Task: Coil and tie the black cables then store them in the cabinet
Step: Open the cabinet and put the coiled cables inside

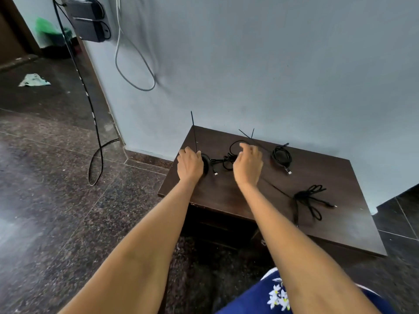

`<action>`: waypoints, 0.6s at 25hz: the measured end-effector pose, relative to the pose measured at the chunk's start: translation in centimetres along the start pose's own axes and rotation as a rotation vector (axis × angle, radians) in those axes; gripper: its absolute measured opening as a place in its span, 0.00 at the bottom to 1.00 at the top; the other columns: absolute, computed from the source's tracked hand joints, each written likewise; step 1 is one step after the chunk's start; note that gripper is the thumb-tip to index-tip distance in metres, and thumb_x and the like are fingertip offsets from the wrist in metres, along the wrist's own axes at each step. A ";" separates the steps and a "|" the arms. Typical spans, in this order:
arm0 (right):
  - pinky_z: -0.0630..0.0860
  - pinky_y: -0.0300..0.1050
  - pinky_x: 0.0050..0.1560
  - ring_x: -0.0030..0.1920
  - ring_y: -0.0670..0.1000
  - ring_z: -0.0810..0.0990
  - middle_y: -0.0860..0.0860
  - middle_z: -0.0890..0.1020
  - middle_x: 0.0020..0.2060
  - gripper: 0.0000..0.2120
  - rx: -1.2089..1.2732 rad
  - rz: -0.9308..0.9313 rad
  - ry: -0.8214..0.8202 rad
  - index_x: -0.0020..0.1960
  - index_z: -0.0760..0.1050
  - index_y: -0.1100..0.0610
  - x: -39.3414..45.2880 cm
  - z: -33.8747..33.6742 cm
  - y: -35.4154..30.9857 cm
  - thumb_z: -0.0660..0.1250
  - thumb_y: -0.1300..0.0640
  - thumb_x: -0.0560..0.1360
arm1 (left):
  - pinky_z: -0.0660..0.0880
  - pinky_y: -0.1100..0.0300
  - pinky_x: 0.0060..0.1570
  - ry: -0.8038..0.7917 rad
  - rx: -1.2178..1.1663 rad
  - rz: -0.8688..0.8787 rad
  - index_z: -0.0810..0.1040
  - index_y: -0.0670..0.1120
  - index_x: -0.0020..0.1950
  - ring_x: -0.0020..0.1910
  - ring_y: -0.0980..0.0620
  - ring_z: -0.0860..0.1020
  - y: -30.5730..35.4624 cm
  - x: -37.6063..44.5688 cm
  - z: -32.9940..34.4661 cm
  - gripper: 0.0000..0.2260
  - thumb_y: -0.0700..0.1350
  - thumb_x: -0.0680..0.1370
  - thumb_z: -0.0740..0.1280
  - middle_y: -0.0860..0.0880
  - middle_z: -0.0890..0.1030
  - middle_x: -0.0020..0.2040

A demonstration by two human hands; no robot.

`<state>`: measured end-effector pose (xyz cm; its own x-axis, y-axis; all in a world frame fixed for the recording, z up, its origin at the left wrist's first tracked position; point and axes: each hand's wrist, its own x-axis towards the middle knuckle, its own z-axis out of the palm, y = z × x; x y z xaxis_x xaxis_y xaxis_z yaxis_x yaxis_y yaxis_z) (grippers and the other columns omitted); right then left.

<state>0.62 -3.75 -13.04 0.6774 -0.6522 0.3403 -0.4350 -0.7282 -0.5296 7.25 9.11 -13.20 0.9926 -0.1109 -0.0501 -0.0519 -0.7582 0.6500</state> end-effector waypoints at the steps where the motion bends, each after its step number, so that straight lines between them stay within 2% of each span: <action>1: 0.70 0.52 0.56 0.62 0.58 0.70 0.56 0.75 0.61 0.15 -0.007 0.069 0.014 0.64 0.73 0.56 1.8 -0.2 0.9 0.57 0.60 0.79 | 0.68 0.47 0.60 -0.025 0.028 -0.013 0.67 0.35 0.66 0.66 0.38 0.68 0.2 0.9 0.2 0.18 0.47 0.82 0.55 0.37 0.68 0.66; 3: 0.69 0.53 0.59 0.65 0.59 0.68 0.57 0.74 0.63 0.15 -0.067 0.114 -0.074 0.65 0.73 0.54 4.7 -0.3 2.6 0.57 0.56 0.80 | 0.69 0.47 0.59 -0.072 0.112 -0.027 0.70 0.35 0.65 0.66 0.38 0.68 0.4 2.1 0.6 0.16 0.44 0.81 0.58 0.37 0.68 0.66; 7: 0.70 0.53 0.59 0.67 0.59 0.66 0.55 0.74 0.64 0.20 -0.311 -0.094 -0.384 0.66 0.73 0.51 6.6 0.5 3.7 0.63 0.45 0.77 | 0.73 0.49 0.54 -0.054 0.234 0.006 0.75 0.36 0.58 0.60 0.38 0.75 0.0 3.3 1.1 0.10 0.37 0.78 0.63 0.38 0.75 0.61; 9: 0.71 0.52 0.59 0.68 0.58 0.65 0.55 0.73 0.65 0.23 -0.230 0.016 -0.522 0.66 0.73 0.52 6.3 1.1 3.4 0.66 0.44 0.75 | 0.74 0.50 0.51 -0.030 0.224 0.021 0.77 0.37 0.55 0.56 0.38 0.77 -0.3 3.6 1.1 0.08 0.35 0.77 0.64 0.39 0.78 0.57; 11: 0.73 0.50 0.56 0.67 0.56 0.67 0.54 0.76 0.62 0.18 -0.162 0.105 -0.527 0.61 0.78 0.54 5.6 1.5 3.2 0.69 0.47 0.74 | 0.73 0.51 0.47 -0.033 0.181 0.023 0.79 0.38 0.54 0.54 0.38 0.78 -0.6 3.4 1.0 0.08 0.36 0.77 0.64 0.39 0.80 0.55; 13: 0.75 0.48 0.51 0.64 0.55 0.72 0.54 0.80 0.57 0.12 -0.207 0.104 -0.495 0.55 0.81 0.56 4.9 1.4 2.7 0.70 0.52 0.74 | 0.72 0.53 0.45 -0.029 0.097 0.014 0.80 0.38 0.51 0.52 0.39 0.79 -0.9 2.8 0.7 0.07 0.38 0.77 0.65 0.39 0.81 0.52; 15: 0.76 0.47 0.49 0.58 0.56 0.77 0.54 0.83 0.53 0.08 -0.227 0.088 -0.477 0.52 0.82 0.57 3.9 0.7 2.1 0.69 0.56 0.74 | 0.74 0.54 0.48 -0.016 -0.062 -0.008 0.82 0.40 0.50 0.51 0.41 0.80 -1.6 1.9 0.0 0.07 0.39 0.76 0.66 0.41 0.83 0.50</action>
<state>2.81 -7.66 -13.38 0.8041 -0.5829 -0.1166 -0.5836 -0.7369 -0.3411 9.21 10.12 -14.30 0.9910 -0.1154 -0.0673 -0.0364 -0.7181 0.6950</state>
